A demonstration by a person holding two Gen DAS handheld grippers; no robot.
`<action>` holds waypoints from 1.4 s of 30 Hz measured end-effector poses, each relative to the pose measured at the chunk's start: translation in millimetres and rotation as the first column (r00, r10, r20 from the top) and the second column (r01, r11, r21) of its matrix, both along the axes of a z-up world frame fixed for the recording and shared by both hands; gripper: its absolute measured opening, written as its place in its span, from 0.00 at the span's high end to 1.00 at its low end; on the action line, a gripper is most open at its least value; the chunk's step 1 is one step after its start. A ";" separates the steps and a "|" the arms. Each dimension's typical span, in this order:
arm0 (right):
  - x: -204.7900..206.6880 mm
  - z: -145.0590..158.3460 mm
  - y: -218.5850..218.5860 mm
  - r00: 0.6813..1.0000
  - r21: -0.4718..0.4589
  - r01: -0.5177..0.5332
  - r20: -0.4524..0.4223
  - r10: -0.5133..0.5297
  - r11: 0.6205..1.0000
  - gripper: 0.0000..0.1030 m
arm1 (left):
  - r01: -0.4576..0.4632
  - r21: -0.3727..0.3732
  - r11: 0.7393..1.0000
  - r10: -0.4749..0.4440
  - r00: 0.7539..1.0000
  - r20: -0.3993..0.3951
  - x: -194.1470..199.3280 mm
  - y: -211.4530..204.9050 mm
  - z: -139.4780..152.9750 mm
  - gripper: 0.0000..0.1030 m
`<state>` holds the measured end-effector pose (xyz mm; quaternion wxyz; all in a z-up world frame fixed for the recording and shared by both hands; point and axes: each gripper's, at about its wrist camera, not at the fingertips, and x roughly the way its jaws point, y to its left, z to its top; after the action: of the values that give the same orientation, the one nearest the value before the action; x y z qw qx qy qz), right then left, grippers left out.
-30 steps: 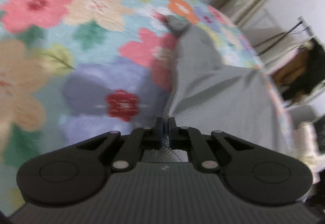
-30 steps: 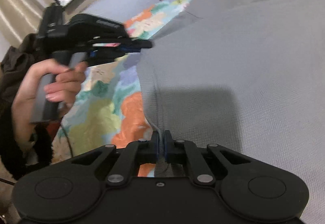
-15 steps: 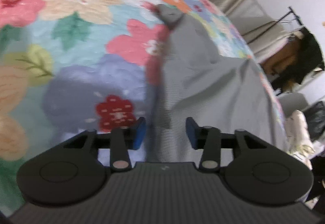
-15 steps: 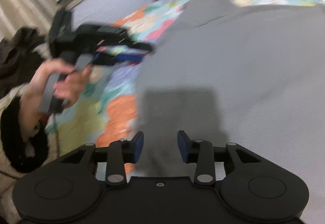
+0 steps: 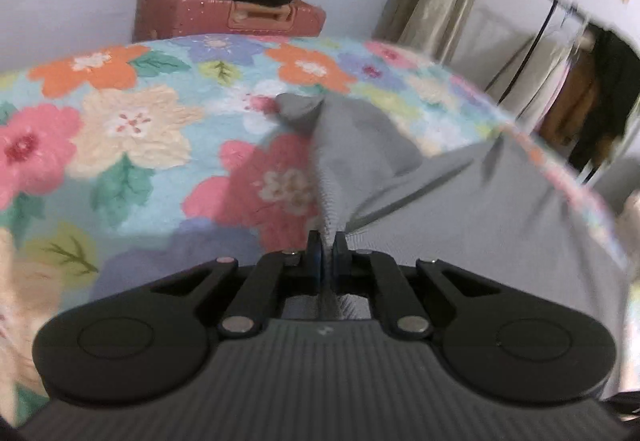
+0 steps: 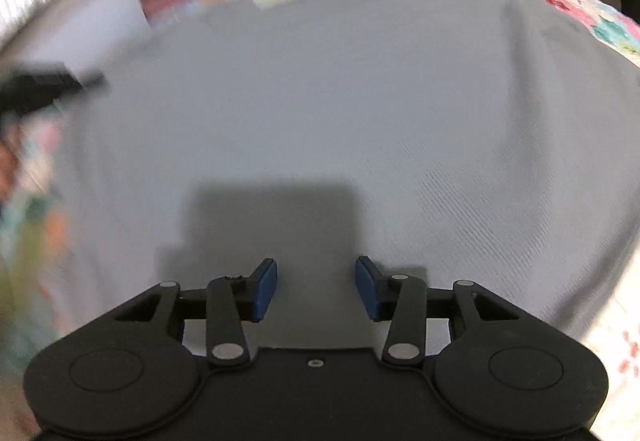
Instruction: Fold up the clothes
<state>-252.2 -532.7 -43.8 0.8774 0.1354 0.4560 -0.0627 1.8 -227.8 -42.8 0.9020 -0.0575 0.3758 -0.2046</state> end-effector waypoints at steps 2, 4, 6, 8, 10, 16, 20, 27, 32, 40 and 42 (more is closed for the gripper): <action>-3.3 0.6 2.8 1.000 -0.021 -0.015 0.011 0.016 1.000 0.51 | -0.060 0.071 0.996 0.063 0.997 -0.036 3.8 2.9 -20.2 0.96; -2.6 3.0 2.6 1.000 -0.026 -0.025 0.005 0.025 0.999 0.50 | -0.100 0.020 0.995 0.101 0.989 -0.110 13.3 15.6 -33.3 0.95; -3.4 5.7 -3.6 1.000 -0.008 -0.023 0.011 0.023 1.000 0.50 | -0.102 0.002 0.995 0.101 0.987 -0.126 16.6 20.8 -25.8 0.95; -8.8 12.2 -15.9 0.999 0.015 0.008 0.036 -0.009 1.000 0.50 | -0.086 0.027 0.996 0.088 0.992 -0.086 11.8 19.4 -11.5 0.95; -21.8 19.1 -30.5 0.996 0.013 0.062 0.068 -0.062 0.998 0.50 | -0.070 0.025 0.997 0.072 0.996 -0.058 0.1 21.6 -0.9 0.95; -56.9 38.5 -102.9 0.941 0.021 0.301 0.154 -0.300 0.953 0.47 | 0.166 -0.084 0.982 -0.170 0.985 -0.041 -41.3 8.1 34.1 0.86; -75.7 48.5 -145.7 0.894 0.058 0.401 0.191 -0.404 0.914 0.47 | 0.326 -0.168 0.930 -0.341 0.937 -0.071 -59.2 -44.4 43.3 0.63; -83.2 58.5 -213.7 0.828 0.176 0.490 0.212 -0.519 0.854 0.33 | 0.589 -0.191 0.785 -0.619 0.750 -0.233 -86.4 -221.0 33.0 0.62; -80.9 44.9 -268.2 0.767 0.345 0.543 0.167 -0.620 0.765 0.31 | 0.598 -0.266 0.756 -0.654 0.671 -0.349 -88.2 -318.3 20.8 0.64; -56.0 5.4 -333.5 0.711 0.447 0.581 0.127 -0.692 0.680 0.28 | 0.591 -0.240 0.770 -0.634 0.663 -0.398 -75.2 -355.1 -13.5 0.63; -48.9 -1.6 -345.4 0.708 0.490 0.554 0.148 -0.691 0.673 0.28 | 0.565 -0.294 0.771 -0.635 0.648 -0.421 -67.8 -348.6 -22.0 0.63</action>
<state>-301.0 -878.1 -45.4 0.8137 0.4738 0.2338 -0.2422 -66.0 -576.4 -64.8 0.6480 -0.0419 0.5773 -0.4949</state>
